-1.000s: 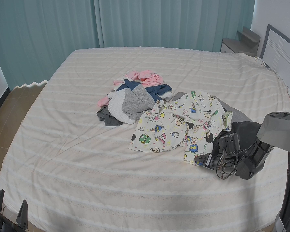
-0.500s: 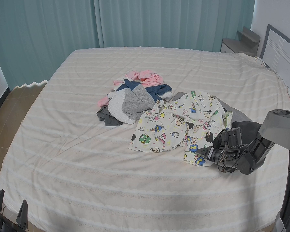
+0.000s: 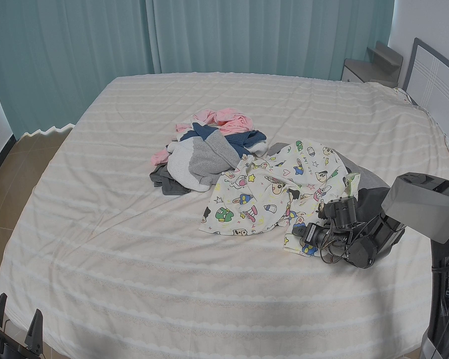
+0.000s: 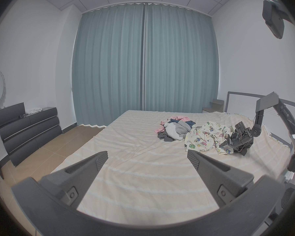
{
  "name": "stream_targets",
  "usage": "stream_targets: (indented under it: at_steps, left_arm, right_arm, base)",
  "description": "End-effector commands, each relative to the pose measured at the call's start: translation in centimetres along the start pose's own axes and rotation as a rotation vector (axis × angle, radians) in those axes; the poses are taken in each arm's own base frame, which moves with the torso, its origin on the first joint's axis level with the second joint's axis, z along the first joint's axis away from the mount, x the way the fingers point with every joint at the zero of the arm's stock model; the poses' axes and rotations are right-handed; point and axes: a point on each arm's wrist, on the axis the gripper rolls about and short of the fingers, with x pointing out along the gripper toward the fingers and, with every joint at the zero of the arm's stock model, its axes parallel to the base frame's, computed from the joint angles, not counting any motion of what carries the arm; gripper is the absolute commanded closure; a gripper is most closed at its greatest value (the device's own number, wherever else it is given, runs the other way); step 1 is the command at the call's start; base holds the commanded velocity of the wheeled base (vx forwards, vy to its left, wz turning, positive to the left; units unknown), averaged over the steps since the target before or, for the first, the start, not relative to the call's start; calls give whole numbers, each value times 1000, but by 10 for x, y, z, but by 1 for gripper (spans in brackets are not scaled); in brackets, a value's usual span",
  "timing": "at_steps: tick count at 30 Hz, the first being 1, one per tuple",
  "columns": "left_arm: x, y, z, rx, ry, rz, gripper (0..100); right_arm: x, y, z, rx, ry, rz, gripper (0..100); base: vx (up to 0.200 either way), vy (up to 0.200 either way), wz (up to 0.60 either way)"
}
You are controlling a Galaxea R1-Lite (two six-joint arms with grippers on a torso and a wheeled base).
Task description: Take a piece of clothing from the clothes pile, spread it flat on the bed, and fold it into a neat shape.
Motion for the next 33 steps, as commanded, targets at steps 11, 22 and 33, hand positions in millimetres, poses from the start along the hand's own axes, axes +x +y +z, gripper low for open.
stream_targets:
  at_steps: [11,22,33]
  left_arm:
    - [0,0,-5,2,1,0,0]
    - [0,0,-5,9,1,0,0]
    - [0,-1,-5,21,2,-29,0]
  right_arm:
    - [-15,5,-17,1,25,-23,100]
    - [-104,29,-10,75,79,167,100]
    - [-189,43,-4,53,4,327,100]
  base:
    - [0,0,0]
    - [0,0,0]
    - [0,0,0]
